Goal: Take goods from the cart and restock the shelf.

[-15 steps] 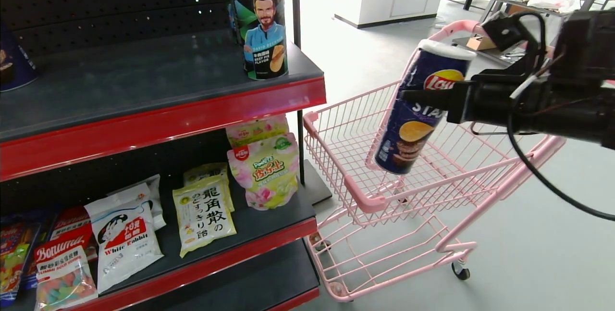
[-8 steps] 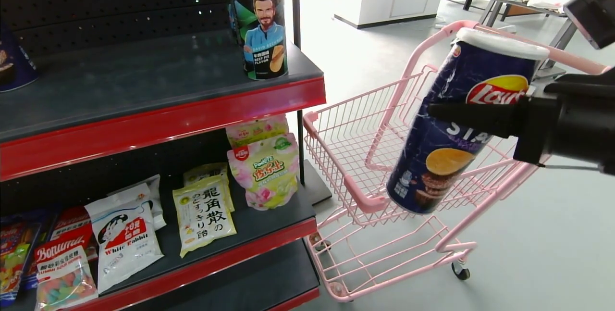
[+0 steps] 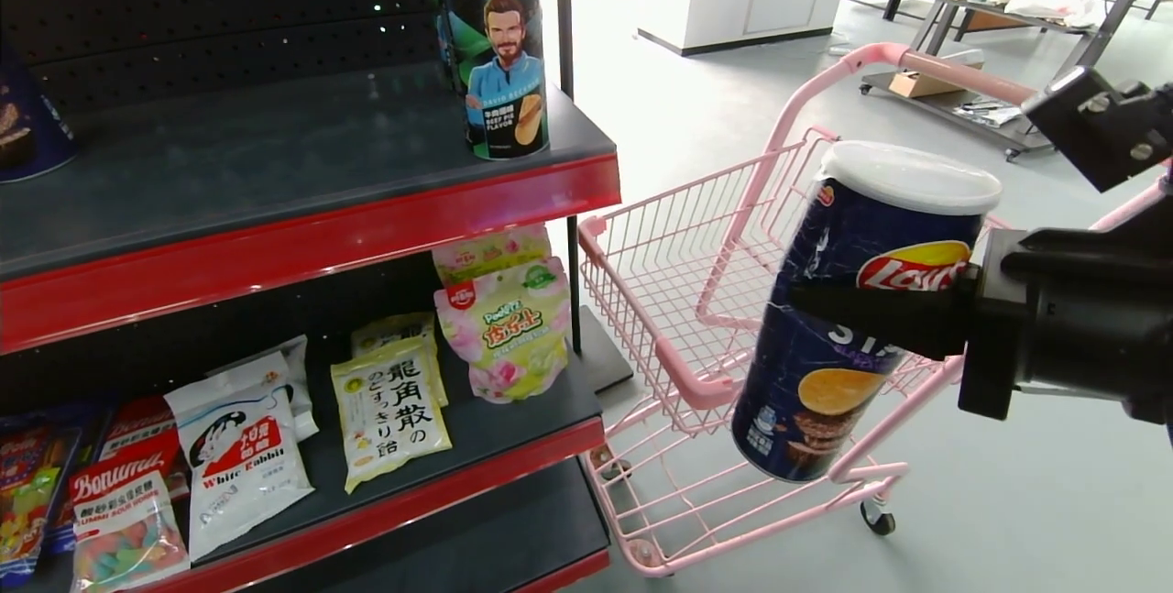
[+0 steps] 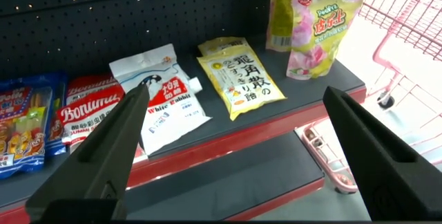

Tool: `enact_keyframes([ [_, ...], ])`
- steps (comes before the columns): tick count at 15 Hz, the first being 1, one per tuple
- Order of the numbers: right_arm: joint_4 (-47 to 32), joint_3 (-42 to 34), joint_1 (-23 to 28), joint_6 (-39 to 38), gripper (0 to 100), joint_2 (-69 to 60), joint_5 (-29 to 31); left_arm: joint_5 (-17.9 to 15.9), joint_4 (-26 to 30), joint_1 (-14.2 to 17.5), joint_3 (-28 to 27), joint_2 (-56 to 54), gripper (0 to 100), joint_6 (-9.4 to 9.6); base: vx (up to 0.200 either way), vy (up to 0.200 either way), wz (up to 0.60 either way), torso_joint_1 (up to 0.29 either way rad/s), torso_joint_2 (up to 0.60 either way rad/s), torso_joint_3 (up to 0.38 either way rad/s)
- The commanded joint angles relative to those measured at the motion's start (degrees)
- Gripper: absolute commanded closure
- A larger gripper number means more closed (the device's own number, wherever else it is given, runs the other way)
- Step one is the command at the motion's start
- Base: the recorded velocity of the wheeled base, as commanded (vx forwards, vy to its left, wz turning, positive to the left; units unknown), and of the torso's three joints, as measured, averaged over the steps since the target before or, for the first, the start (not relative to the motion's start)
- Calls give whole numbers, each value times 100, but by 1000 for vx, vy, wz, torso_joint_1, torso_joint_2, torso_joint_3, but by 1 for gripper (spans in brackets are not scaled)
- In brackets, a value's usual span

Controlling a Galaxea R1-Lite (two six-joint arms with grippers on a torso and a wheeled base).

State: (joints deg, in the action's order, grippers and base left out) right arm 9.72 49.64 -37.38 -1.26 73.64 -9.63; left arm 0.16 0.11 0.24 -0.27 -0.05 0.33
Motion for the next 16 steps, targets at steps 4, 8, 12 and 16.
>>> enact_keyframes([
  [4, 4, -77, -7, 3, 100, -34, -4, 2, -2, 2, 0, 5, 0, 2, 0, 0, 0, 91, -411, -316],
  [8, 4, -86, -7, 11, 100, -34, -4, 2, -2, 2, 0, 5, 0, 2, 0, 0, 0, 143, -505, -367],
  [12, 4, -86, -7, 11, 100, -25, 14, 2, -2, 2, 0, 5, 0, 2, 0, 0, 0, 184, -551, -372],
  [16, 4, -86, 2, 11, 100, -25, 31, -7, -2, 2, 0, 5, 0, 2, 0, 0, 0, 218, -599, -378],
])
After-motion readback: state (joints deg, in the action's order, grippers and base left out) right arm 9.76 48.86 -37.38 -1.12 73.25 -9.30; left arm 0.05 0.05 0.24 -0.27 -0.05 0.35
